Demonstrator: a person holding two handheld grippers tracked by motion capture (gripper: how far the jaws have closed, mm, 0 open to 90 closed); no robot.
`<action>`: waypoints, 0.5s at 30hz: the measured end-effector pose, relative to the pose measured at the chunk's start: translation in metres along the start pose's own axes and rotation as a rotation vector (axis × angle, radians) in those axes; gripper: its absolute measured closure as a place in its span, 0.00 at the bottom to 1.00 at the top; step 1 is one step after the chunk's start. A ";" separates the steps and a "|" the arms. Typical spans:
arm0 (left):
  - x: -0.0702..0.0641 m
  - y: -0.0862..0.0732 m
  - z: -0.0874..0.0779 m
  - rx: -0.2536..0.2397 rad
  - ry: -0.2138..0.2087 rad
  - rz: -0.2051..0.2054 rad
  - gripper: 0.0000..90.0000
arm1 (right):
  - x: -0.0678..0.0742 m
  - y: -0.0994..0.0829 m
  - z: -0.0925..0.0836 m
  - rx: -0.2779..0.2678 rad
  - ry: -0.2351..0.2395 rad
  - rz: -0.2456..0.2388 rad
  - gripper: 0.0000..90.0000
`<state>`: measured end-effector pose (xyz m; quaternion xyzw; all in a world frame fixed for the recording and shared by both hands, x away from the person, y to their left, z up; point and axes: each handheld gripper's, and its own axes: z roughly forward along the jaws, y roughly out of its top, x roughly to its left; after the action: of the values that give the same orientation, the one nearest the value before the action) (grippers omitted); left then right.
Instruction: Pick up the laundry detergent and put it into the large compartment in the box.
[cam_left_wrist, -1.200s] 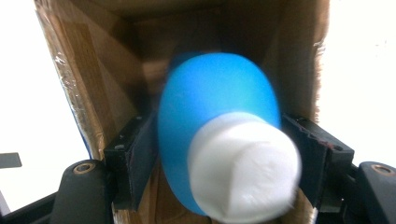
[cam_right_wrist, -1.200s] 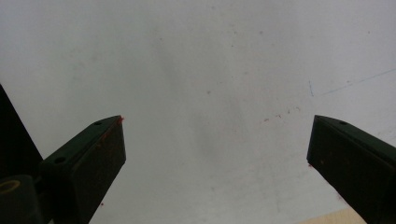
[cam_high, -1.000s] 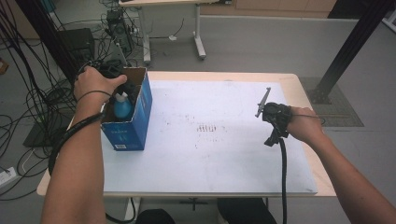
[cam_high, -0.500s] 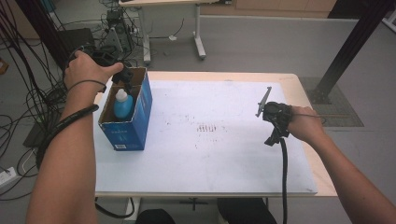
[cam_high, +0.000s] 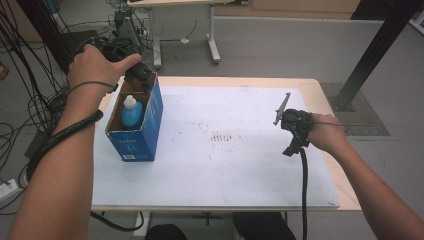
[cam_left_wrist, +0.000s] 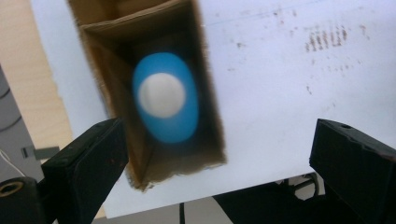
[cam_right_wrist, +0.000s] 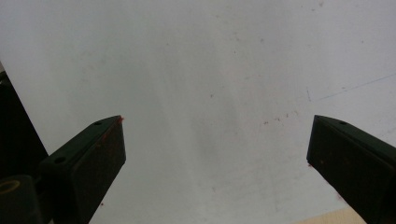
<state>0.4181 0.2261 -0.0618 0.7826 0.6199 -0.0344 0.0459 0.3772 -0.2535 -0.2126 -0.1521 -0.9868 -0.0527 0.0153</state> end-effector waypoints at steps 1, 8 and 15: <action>-0.004 0.000 0.000 0.001 0.003 0.010 0.05 | 0.001 0.001 0.000 0.004 -0.002 -0.002 0.05; -0.035 -0.001 0.003 0.008 -0.012 0.084 0.05 | 0.002 0.003 -0.003 0.004 -0.004 -0.009 0.05; -0.069 0.000 0.012 0.032 -0.028 0.164 0.05 | 0.002 0.005 -0.005 0.005 -0.010 -0.018 0.05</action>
<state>0.4021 0.1579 -0.0664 0.8308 0.5524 -0.0515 0.0447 0.3765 -0.2487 -0.2072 -0.1433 -0.9884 -0.0496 0.0105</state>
